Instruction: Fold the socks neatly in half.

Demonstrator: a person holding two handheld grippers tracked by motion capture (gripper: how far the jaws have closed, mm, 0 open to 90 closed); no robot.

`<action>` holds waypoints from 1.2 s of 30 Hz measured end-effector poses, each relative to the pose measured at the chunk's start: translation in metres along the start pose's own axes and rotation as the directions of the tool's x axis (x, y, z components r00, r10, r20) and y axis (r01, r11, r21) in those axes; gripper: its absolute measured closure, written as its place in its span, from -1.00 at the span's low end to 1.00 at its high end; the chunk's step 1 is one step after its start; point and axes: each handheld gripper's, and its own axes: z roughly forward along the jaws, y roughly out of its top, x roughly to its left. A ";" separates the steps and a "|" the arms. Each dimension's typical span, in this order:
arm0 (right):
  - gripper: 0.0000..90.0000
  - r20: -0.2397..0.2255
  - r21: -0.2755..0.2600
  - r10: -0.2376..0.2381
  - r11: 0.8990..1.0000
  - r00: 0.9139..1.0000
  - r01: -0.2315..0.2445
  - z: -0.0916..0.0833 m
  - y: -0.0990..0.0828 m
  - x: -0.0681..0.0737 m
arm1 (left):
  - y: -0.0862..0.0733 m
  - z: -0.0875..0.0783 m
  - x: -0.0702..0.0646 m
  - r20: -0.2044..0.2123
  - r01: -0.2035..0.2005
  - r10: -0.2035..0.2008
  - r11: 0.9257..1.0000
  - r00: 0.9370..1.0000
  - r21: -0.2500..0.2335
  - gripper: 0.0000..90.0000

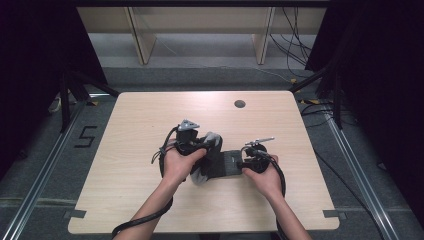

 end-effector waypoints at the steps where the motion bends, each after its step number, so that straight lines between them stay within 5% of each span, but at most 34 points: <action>1: 0.40 0.003 0.000 0.000 1.000 1.000 0.000 0.000 0.000 0.000 | 0.000 0.001 -0.001 0.003 0.000 0.000 1.000 1.000 0.000 0.59; 21: 0.39 0.003 -0.001 -0.013 1.000 1.000 0.013 0.000 -0.001 -0.001 | -0.010 0.037 -0.022 -0.042 -0.081 0.085 0.992 0.995 0.092 0.59; 24: 0.39 0.030 -0.009 -0.031 0.999 0.999 0.032 0.000 -0.001 -0.002 | -0.013 0.043 -0.024 -0.052 -0.091 0.097 0.990 0.994 0.107 0.59; 25: 0.39 0.024 0.000 0.003 1.000 1.000 -0.003 -0.001 -0.001 0.001 | -0.013 0.045 -0.024 -0.052 -0.098 0.104 0.989 0.993 0.111 0.58; 34: 0.36 -0.009 0.007 0.000 1.000 1.000 0.000 -0.001 -0.001 -0.001 | -0.022 0.060 -0.029 -0.072 -0.116 0.127 0.983 0.989 0.141 0.57; 36: 0.35 0.023 -0.008 0.001 1.000 1.000 -0.001 -0.001 -0.001 0.000 | -0.023 0.062 -0.030 -0.075 -0.115 0.127 0.982 0.989 0.148 0.56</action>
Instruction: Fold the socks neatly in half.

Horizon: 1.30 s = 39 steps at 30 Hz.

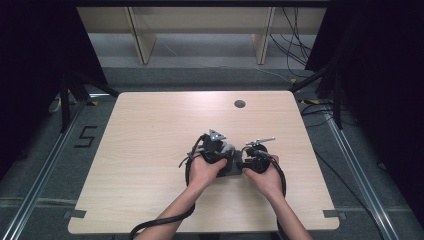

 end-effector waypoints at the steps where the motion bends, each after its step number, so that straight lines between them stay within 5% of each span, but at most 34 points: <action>1: 0.35 0.000 0.000 0.000 1.000 1.000 0.000 0.000 0.000 0.000 | 0.000 0.000 0.000 0.000 0.000 0.000 1.000 1.000 0.000 0.56; 15: 0.09 -0.020 -0.025 0.036 0.999 0.999 -0.036 -0.018 -0.001 -0.001 | -0.002 0.007 -0.005 -0.031 -0.043 0.043 0.999 0.999 0.006 0.50; 22: 0.37 -0.025 -0.059 0.008 0.998 1.000 -0.010 -0.039 0.000 0.004 | -0.003 0.009 -0.006 -0.037 -0.054 0.054 0.999 0.998 -0.001 0.46; 26: 0.42 -0.024 -0.050 -0.005 0.999 1.000 0.004 -0.037 0.000 0.008 | -0.003 0.011 -0.008 -0.027 -0.039 0.038 0.999 0.999 -0.023 0.41; 27: 0.42 -0.026 -0.045 -0.009 0.999 1.000 0.007 -0.036 0.000 0.007 | -0.003 0.010 -0.007 -0.023 -0.062 0.062 0.998 0.998 -0.009 0.39; 33: 0.35 -0.020 -0.038 0.011 0.999 1.000 -0.012 -0.032 -0.002 0.005 | -0.001 0.005 -0.011 -0.008 -0.116 0.116 0.989 0.993 -0.097 0.08; 39: 0.27 -0.017 -0.055 0.030 0.998 0.999 -0.031 -0.040 0.000 -0.001 | 0.007 -0.022 -0.012 0.006 -0.110 0.113 0.977 0.994 -0.182 -0.16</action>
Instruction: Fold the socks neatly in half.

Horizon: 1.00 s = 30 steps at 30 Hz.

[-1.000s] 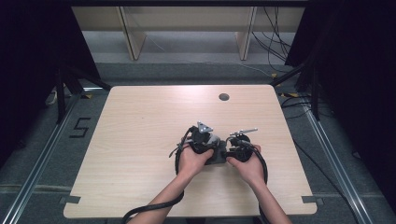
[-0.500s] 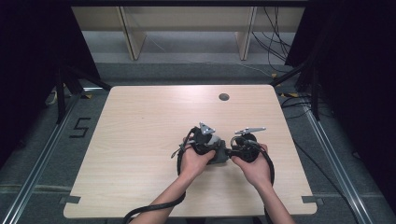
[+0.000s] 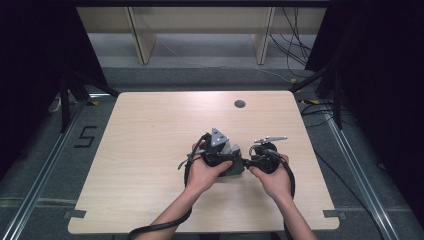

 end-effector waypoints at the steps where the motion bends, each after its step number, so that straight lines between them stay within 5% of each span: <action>1: 0.25 -0.005 0.000 -0.002 1.000 1.000 0.002 -0.001 0.001 -0.003 | 0.002 -0.008 0.003 -0.011 -0.015 0.015 1.000 1.000 0.007 -0.16; 5: 0.22 0.013 -0.008 0.013 1.000 1.000 -0.013 -0.007 0.002 -0.009 | -0.001 -0.021 0.015 -0.031 -0.002 0.003 0.999 1.000 0.042 -0.17; 10: 0.22 0.047 -0.051 0.030 0.998 0.998 -0.028 -0.016 0.008 -0.019 | -0.015 -0.014 0.021 -0.018 0.020 -0.018 0.995 1.000 0.101 -0.24; 11: 0.21 0.033 -0.061 0.070 0.996 0.997 -0.068 -0.020 0.010 -0.018 | -0.016 -0.013 0.021 -0.012 0.019 -0.018 0.994 1.000 0.106 -0.25; 13: 0.19 0.030 -0.075 0.077 0.994 0.997 -0.075 -0.023 0.013 -0.018 | -0.018 -0.006 0.020 -0.012 0.006 -0.004 0.993 1.000 0.121 -0.26; 17: 0.10 -0.052 -0.110 0.034 0.993 0.998 -0.040 -0.027 0.017 -0.010 | -0.020 0.006 0.018 -0.016 -0.040 0.043 0.986 0.999 0.164 -0.26; 22: 0.15 -0.046 -0.050 -0.016 0.999 0.999 0.014 -0.007 0.018 -0.006 | -0.023 0.013 0.016 0.015 -0.072 0.071 0.979 0.997 0.192 0.34; 26: 0.32 -0.078 0.002 0.000 1.000 0.997 0.000 0.010 0.012 -0.011 | -0.027 0.019 0.017 0.045 -0.061 0.052 0.974 0.998 0.218 0.48; 27: 0.36 -0.066 0.035 0.042 0.999 0.997 -0.040 0.011 0.010 -0.010 | -0.027 0.019 0.017 0.048 -0.054 0.045 0.974 0.998 0.220 0.53; 30: 0.43 -0.068 0.058 0.024 0.998 0.997 -0.020 0.018 0.006 -0.012 | -0.026 0.018 0.018 0.054 -0.043 0.033 0.977 0.998 0.209 0.75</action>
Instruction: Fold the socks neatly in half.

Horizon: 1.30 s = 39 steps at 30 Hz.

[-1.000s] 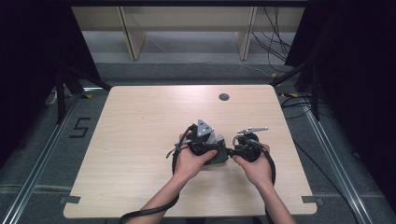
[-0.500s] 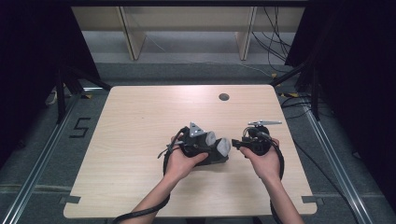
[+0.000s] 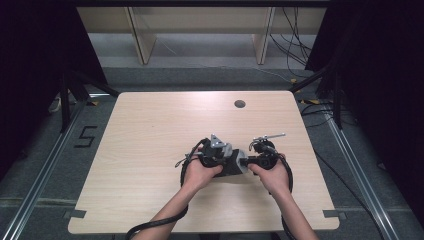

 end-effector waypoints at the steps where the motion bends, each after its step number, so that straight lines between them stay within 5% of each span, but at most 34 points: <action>1: 0.44 0.008 -0.001 -0.008 1.000 1.000 0.008 0.002 -0.001 0.000 | 0.001 -0.002 0.000 0.003 0.001 -0.001 1.000 1.000 -0.002 0.78; 10: 0.45 0.008 -0.002 -0.014 1.000 1.000 0.014 0.007 -0.001 0.002 | 0.023 -0.029 -0.006 0.028 -0.001 0.004 0.993 1.000 -0.121 0.80; 11: 0.45 0.015 0.000 0.025 1.000 1.000 -0.025 0.008 -0.002 0.005 | 0.024 -0.029 -0.008 0.032 0.005 -0.001 0.993 0.999 -0.121 0.80; 12: 0.45 0.002 -0.003 -0.002 1.000 1.000 0.002 0.009 -0.002 0.002 | 0.025 -0.029 -0.010 0.044 -0.007 0.012 0.993 0.999 -0.114 0.80; 19: 0.45 -0.011 0.005 0.040 0.999 0.999 -0.039 0.010 -0.001 -0.001 | 0.011 -0.007 -0.023 0.098 -0.005 0.011 0.998 0.995 -0.062 0.78; 22: 0.44 -0.030 0.001 0.012 1.000 0.999 -0.012 0.010 -0.001 -0.005 | 0.005 0.000 -0.025 0.101 -0.019 0.024 0.999 0.995 -0.049 0.76; 25: 0.31 -0.007 0.030 0.100 0.995 0.995 -0.100 0.006 0.001 -0.003 | 0.000 0.005 -0.025 0.095 -0.034 0.037 0.999 0.995 -0.040 0.72; 26: 0.27 0.013 -0.005 0.042 0.999 0.999 -0.042 0.005 0.002 -0.009 | -0.001 0.006 -0.025 0.090 -0.032 0.036 0.999 0.995 -0.040 0.71; 30: 0.32 0.041 -0.071 0.081 0.994 0.996 -0.078 -0.016 0.010 -0.009 | -0.002 0.009 -0.027 0.086 -0.053 0.055 0.998 0.995 -0.027 0.67; 32: 0.34 0.048 -0.128 0.012 0.992 0.999 -0.006 -0.026 0.015 -0.006 | -0.003 0.011 -0.027 0.087 -0.053 0.055 0.998 0.995 -0.025 0.65; 33: 0.34 0.013 -0.125 0.072 0.990 0.997 -0.070 -0.030 0.019 0.003 | -0.002 0.011 -0.028 0.085 -0.055 0.057 0.998 0.995 -0.023 0.65; 34: 0.34 0.030 -0.117 0.021 0.993 0.999 -0.017 -0.032 0.022 0.003 | -0.002 0.011 -0.028 0.085 -0.051 0.053 0.998 0.995 -0.026 0.64; 39: 0.33 0.025 -0.085 -0.010 0.996 1.000 0.012 -0.020 0.029 0.016 | -0.003 0.009 -0.028 0.093 -0.040 0.043 0.999 0.995 -0.032 0.52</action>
